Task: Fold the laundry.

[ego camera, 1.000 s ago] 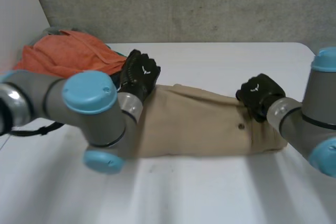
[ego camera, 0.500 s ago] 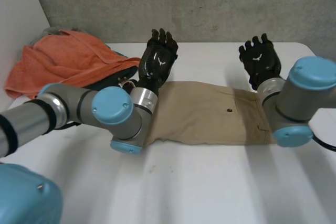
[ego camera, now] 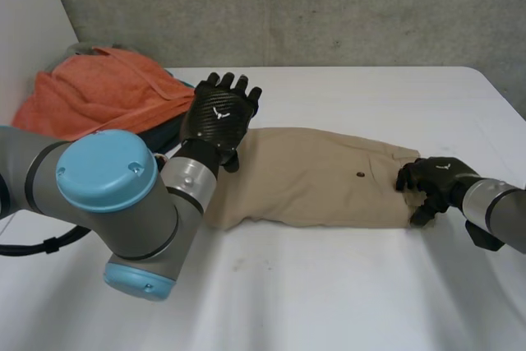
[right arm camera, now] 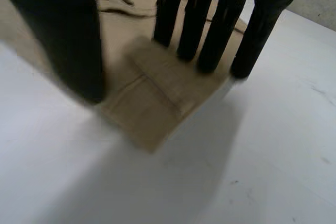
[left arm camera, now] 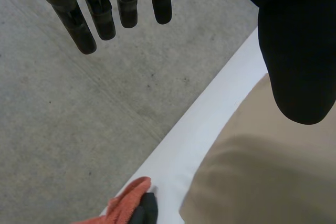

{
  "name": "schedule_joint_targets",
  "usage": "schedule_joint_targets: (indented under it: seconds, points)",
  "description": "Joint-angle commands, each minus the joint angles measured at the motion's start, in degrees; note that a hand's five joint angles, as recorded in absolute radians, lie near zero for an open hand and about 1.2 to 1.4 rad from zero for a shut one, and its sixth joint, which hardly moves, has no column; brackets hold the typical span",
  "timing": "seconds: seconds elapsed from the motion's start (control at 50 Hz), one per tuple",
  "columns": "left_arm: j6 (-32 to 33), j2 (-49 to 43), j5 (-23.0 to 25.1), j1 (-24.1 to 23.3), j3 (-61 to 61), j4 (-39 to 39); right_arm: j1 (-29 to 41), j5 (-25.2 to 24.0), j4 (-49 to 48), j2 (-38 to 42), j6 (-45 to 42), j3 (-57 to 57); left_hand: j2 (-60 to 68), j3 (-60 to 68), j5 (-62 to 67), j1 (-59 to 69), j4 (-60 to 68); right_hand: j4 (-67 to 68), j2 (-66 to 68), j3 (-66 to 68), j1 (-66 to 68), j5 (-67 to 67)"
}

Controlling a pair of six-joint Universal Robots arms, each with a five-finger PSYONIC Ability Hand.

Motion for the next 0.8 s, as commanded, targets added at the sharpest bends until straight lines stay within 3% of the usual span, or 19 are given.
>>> schedule_joint_targets:
  seconds: [0.02, 0.14, 0.2, 0.3, 0.38, 0.44, 0.52, 0.62, 0.68, 0.74, 0.8]
  points:
    - [0.2, 0.4, 0.0, 0.2, 0.1, -0.3, -0.3, 0.6, -1.6, 2.8, -1.3, -2.2, -1.6, -2.0, -2.7, -1.5, -1.6, 31.1, 30.5, 31.0, 32.5, 31.0]
    - [0.0, 2.0, 0.0, 0.5, 0.1, -0.2, -3.7, 1.1, -2.8, 1.4, -2.5, -0.9, -1.6, -2.0, -2.7, -1.5, -1.6, 31.1, 30.5, 31.0, 32.5, 31.0]
    - [0.0, 3.4, 0.0, 0.7, -0.2, -0.4, -4.8, 2.0, -2.1, -2.5, -7.5, -0.2, -1.6, -2.0, -2.7, -1.5, -1.6, 31.1, 30.5, 31.0, 32.5, 31.0]
    - [0.1, 5.9, 0.1, 0.7, -1.9, -0.6, -7.8, 10.1, -1.5, -7.7, -28.2, 1.6, -1.6, -2.0, -2.7, -1.5, -1.6, 31.1, 30.5, 31.0, 32.5, 31.0]
    - [0.1, 7.4, 0.1, 0.6, -3.1, -0.7, -6.3, 12.8, -4.1, -7.8, -37.0, 0.3, -1.6, -2.0, -2.7, -1.5, -1.6, 31.1, 30.5, 31.0, 32.5, 31.0]
    - [0.0, 7.9, 0.1, 0.5, -3.4, -0.7, 0.4, 11.0, -7.6, -7.7, -38.1, -0.6, -1.6, -2.0, -2.7, -1.5, -1.6, 31.1, 30.5, 31.0, 32.5, 31.0]
    - [-0.1, 8.1, 0.0, 0.5, -3.5, -0.8, 11.5, 4.6, -13.3, -7.5, -38.8, -1.0, -1.6, -2.0, -2.7, -1.5, -1.6, 31.1, 30.5, 31.0, 32.5, 31.0]
    - [-0.3, 8.7, 0.0, 0.6, -3.7, -0.9, 21.7, -9.4, -17.6, -6.1, -42.1, 2.4, -1.6, -2.0, -2.7, -1.5, -1.6, 31.1, 30.5, 31.0, 32.5, 31.0]
    - [-0.9, 8.7, 0.0, 0.7, -3.7, -1.2, 26.2, -13.2, -17.0, -3.4, -47.3, 3.1, -1.6, -2.0, -2.7, -1.5, -1.6, 31.1, 30.5, 31.0, 32.5, 31.0]
    - [-1.7, 8.7, 0.0, 0.8, -3.3, -1.5, 27.5, -13.4, -15.9, -1.2, -50.4, 2.5, -1.6, -2.0, -2.7, -1.5, -1.6, 31.1, 30.5, 31.0, 32.5, 31.0]
    - [-1.7, 8.6, 0.0, 0.9, -2.5, -1.4, 27.5, -13.4, -15.3, -1.0, -49.7, 2.5, -1.6, -2.0, -2.7, -1.5, -1.6, -17.0, -17.5, -17.1, -15.6, -17.1]
